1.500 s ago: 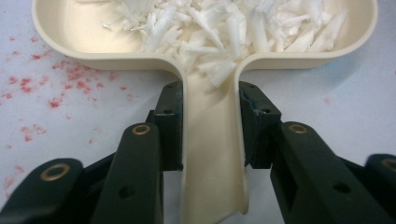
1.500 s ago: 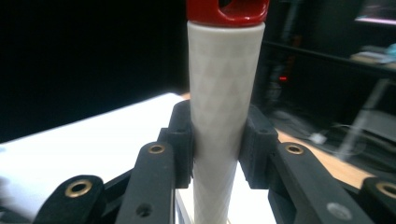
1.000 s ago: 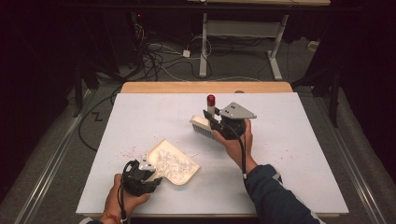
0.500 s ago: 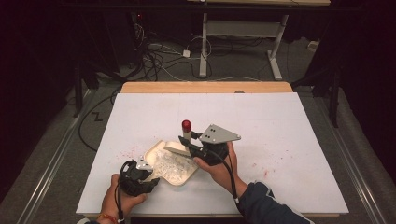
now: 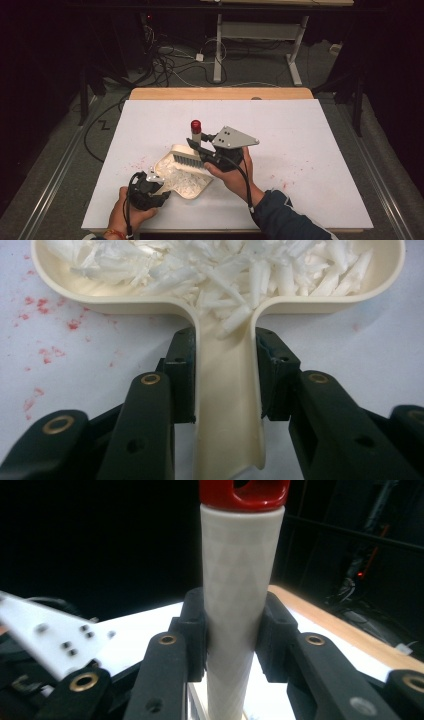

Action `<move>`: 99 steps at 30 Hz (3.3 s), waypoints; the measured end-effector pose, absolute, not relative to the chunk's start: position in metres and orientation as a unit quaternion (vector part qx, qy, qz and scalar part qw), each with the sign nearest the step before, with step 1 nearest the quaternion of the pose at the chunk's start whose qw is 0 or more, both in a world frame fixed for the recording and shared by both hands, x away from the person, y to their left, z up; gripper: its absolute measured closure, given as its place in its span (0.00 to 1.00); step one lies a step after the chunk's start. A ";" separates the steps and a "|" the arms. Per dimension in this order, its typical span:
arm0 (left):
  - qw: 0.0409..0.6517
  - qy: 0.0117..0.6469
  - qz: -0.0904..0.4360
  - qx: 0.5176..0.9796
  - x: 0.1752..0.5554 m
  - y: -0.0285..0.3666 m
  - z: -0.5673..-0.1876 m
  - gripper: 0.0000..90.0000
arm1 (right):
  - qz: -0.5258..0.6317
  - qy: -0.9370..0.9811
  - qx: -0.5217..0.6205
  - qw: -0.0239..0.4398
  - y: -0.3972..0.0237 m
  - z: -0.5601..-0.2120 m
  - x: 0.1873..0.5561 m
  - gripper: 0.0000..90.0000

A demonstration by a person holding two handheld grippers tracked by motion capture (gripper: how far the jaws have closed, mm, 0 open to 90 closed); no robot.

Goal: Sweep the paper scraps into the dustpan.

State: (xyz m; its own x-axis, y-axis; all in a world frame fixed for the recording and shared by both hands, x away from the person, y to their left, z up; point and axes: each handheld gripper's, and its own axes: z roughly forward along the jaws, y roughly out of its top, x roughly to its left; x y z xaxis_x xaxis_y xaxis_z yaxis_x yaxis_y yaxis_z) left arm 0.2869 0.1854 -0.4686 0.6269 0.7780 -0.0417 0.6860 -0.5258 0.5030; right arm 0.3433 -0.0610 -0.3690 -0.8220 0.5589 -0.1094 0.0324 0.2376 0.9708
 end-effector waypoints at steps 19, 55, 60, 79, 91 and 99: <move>0.239 0.413 0.088 0.875 0.288 0.195 -0.465 0.71 | 0.540 0.756 0.236 0.286 -0.067 -0.396 0.395 0.78; 0.224 0.398 0.081 0.886 0.283 0.203 -0.462 0.71 | 0.557 0.772 0.203 0.228 -0.103 -0.370 0.356 0.78; 0.214 0.390 0.078 0.892 0.282 0.202 -0.461 0.71 | 0.535 0.782 0.203 0.248 -0.094 -0.385 0.360 0.78; 0.206 0.388 0.079 0.895 0.282 0.201 -0.465 0.70 | 0.563 0.789 0.165 0.181 -0.082 -0.368 0.325 0.78; 0.199 0.378 0.073 0.901 0.277 0.203 -0.464 0.71 | 0.552 0.799 0.151 0.184 -0.136 -0.358 0.311 0.78; 0.185 0.365 0.074 0.909 0.274 0.196 -0.461 0.70 | 0.527 0.815 0.163 0.175 -0.168 -0.366 0.300 0.78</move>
State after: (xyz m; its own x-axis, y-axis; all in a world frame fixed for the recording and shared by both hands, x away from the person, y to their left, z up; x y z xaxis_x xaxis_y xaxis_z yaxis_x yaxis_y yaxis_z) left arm 0.2739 0.1960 -0.4610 0.7224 0.6914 -0.0003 0.6364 -0.6647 0.3913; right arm 0.3003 -0.1680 -0.3659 -0.8855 0.4506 -0.1138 0.0808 0.3904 0.9171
